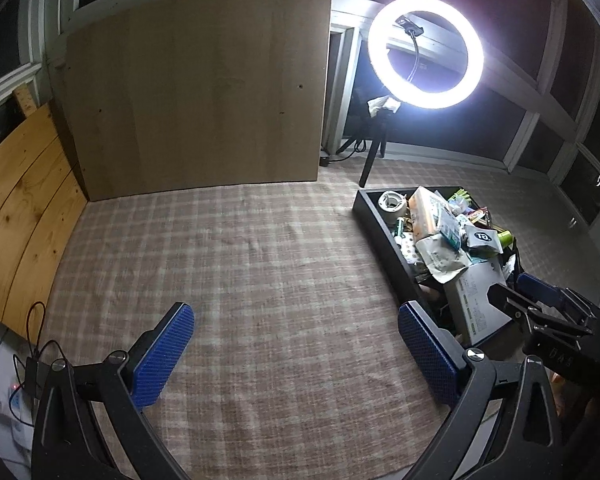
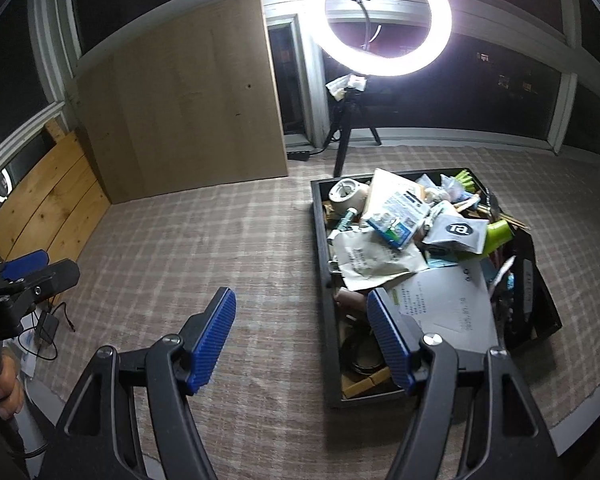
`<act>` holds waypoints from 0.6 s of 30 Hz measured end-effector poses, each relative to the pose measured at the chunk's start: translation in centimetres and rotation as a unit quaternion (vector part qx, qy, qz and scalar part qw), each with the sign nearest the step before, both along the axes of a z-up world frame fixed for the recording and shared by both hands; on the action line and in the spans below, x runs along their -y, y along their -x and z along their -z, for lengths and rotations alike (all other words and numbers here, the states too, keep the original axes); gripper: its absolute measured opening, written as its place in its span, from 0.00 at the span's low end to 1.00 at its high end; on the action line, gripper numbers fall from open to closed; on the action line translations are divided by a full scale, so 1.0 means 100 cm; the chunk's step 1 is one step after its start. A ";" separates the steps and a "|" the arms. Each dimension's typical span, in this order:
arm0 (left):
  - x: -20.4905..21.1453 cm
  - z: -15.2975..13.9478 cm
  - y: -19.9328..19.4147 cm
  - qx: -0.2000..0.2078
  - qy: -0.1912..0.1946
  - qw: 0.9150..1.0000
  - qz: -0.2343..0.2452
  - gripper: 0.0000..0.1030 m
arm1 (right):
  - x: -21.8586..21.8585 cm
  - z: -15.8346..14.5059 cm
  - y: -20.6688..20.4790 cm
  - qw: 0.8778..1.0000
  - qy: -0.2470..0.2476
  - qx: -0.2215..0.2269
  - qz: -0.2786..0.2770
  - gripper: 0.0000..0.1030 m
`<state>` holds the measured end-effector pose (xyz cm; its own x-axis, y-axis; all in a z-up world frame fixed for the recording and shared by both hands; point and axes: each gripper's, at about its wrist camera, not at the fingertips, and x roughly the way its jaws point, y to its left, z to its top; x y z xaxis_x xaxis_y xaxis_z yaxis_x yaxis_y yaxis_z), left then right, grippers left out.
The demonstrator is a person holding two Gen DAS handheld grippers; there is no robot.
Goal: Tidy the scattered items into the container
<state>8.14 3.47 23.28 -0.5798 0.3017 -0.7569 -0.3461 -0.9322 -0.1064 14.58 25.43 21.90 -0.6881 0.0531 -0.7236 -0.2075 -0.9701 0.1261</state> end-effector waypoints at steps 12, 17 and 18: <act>0.004 0.010 0.008 0.004 0.014 1.000 -0.016 0.99 | 0.008 0.012 0.013 1.000 0.001 0.009 -0.017 0.66; 0.001 0.013 0.009 -0.006 0.035 0.999 -0.010 0.99 | 0.012 0.016 0.017 1.000 0.004 0.013 -0.023 0.67; 0.001 0.013 0.010 -0.004 0.033 0.999 -0.009 0.99 | 0.013 0.017 0.019 1.000 0.003 0.014 -0.025 0.67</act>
